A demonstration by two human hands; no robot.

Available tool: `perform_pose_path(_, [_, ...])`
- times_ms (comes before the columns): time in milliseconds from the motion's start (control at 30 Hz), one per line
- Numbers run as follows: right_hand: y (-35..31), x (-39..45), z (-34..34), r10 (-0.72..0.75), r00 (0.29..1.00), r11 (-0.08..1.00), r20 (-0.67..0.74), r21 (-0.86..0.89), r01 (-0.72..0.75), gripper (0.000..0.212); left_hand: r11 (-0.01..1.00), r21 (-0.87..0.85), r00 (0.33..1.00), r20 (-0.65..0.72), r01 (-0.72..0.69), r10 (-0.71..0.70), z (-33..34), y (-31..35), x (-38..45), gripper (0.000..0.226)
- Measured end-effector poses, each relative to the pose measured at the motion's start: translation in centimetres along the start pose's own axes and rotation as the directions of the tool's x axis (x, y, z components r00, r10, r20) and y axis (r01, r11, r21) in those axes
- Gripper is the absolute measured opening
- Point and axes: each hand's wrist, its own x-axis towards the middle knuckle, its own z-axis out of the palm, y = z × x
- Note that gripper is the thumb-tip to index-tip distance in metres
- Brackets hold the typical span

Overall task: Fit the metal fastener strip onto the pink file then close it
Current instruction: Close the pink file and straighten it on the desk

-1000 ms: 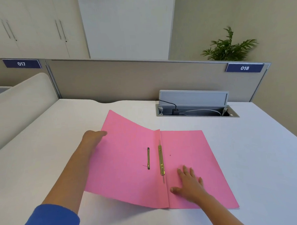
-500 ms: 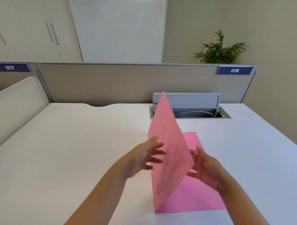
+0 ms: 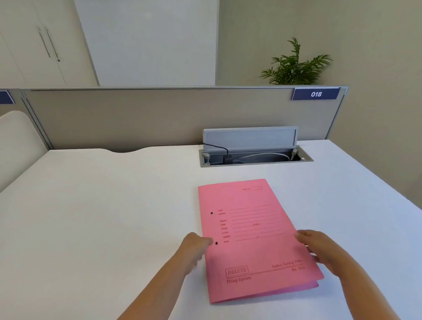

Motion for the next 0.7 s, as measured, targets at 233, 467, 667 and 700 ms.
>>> perform_pose_path(233, [0.5,1.9,2.6,0.055,0.977,0.892,-0.205,-0.430,-0.141,0.033,0.998,-0.053,0.999,-0.043,-0.031,0.028,1.2,-0.5,1.7,0.025])
perform_pose_path(467, [0.5,2.9,3.8,0.056,0.976,0.886,-0.211,-0.441,-0.146,0.034,0.991,-0.130,0.997,-0.077,-0.018,0.008,1.1,-1.6,3.1,0.017])
perform_pose_path(667, [0.4,3.3,4.6,0.099,0.978,0.949,-0.185,-0.276,-0.149,0.033,0.993,-0.109,0.990,-0.139,-0.047,0.032,-0.4,-2.0,3.8,0.028])
perform_pose_path(700, [0.2,3.3,4.8,0.105,0.981,0.961,-0.165,-0.237,-0.143,0.031,0.993,-0.102,0.988,-0.151,-0.055,0.039,-0.8,-2.1,4.0,0.025])
